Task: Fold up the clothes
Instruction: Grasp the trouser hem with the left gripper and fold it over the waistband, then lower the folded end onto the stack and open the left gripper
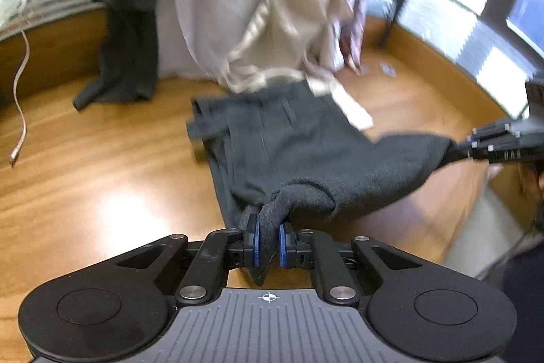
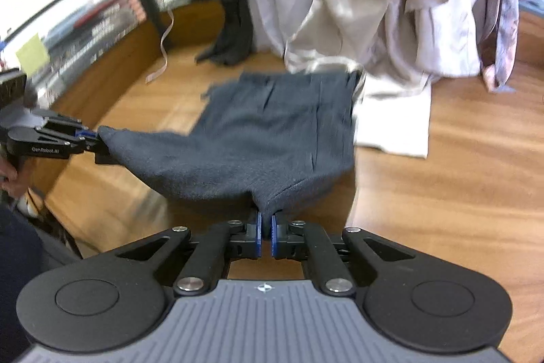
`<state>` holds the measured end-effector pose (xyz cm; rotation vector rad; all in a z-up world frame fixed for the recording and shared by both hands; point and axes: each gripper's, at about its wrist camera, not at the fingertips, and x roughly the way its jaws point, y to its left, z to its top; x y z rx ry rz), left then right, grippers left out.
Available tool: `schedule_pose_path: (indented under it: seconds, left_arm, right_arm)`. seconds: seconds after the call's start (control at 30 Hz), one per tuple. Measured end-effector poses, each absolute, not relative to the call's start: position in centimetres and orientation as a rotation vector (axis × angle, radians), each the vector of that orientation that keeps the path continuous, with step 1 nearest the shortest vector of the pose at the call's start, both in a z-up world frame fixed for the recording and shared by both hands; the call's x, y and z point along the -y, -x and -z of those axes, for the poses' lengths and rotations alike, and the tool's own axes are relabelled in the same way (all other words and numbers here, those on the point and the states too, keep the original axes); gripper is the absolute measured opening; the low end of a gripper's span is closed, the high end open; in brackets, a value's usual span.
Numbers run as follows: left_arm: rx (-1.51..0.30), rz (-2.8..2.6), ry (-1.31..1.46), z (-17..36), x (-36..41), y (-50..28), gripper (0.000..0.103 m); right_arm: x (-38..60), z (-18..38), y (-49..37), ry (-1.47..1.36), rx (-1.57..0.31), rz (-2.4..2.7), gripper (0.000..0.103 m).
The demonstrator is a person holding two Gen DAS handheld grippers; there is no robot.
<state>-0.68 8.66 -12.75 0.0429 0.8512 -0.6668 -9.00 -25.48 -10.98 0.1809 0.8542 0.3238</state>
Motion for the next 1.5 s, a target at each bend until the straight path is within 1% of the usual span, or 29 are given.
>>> schedule_pose_path:
  seconds: [0.2,0.4,0.53,0.77,0.93,1.03,1.1,1.17,1.2,1.27,1.33,1.4,1.47,1.5]
  left_arm:
    - [-0.79,0.606,0.116,10.2,-8.5,-4.4,0.012]
    - [-0.776,0.544,0.177,10.5,-7.4,-10.9,0.011]
    - [-0.821,0.487,0.201,12.7,-6.7,-15.6,0.01]
    - [-0.938,0.386,0.228,17.8,-5.8,-21.4,0.01]
    - [-1.006,0.35,0.196,20.8,-5.1,-23.4,0.01]
    - [-1.007,0.329,0.221,21.3,-5.6,-23.4,0.011]
    - [-1.006,0.319,0.256,21.3,-6.2,-23.2,0.014]
    - [-1.002,0.312,0.291,21.0,-6.9,-23.0,0.023]
    - [-0.994,0.313,0.308,20.6,-7.3,-22.8,0.024]
    - [-0.966,0.324,0.326,19.4,-7.9,-22.1,0.027]
    - [-0.936,0.331,0.322,18.2,-8.3,-21.2,0.031]
    - [-0.916,0.347,0.313,17.2,-8.4,-19.9,0.035]
    - [-0.9,0.371,0.301,16.5,-8.3,-18.3,0.044]
    - [-0.893,0.383,0.29,16.2,-8.1,-17.4,0.046]
  right_arm:
    - [27.5,8.2,5.2,-0.257,-0.793,-0.255,0.005]
    - [29.7,8.0,-2.1,-0.292,-0.775,-0.18,0.004]
    - [30.3,9.6,-7.6,-0.274,-0.798,-0.15,0.004]
    - [30.8,14.6,-15.6,-0.25,-0.89,-0.121,0.003]
    - [30.4,18.5,-18.5,-0.224,-0.963,-0.113,0.003]
    - [30.2,19.0,-18.9,-0.211,-0.965,-0.124,0.004]
    - [30.1,18.7,-19.0,-0.203,-0.97,-0.136,0.005]
    - [30.5,17.8,-18.7,-0.214,-0.96,-0.14,0.009]
    - [30.7,17.4,-18.5,-0.223,-0.959,-0.139,0.011]
    - [31.2,16.2,-17.9,-0.235,-0.952,-0.134,0.026]
    - [31.3,14.9,-16.7,-0.225,-0.938,-0.122,0.032]
    - [31.4,13.8,-15.3,-0.218,-0.931,-0.117,0.033]
    - [31.3,13.0,-13.7,-0.209,-0.928,-0.115,0.035]
    - [31.1,12.7,-12.8,-0.206,-0.924,-0.115,0.036]
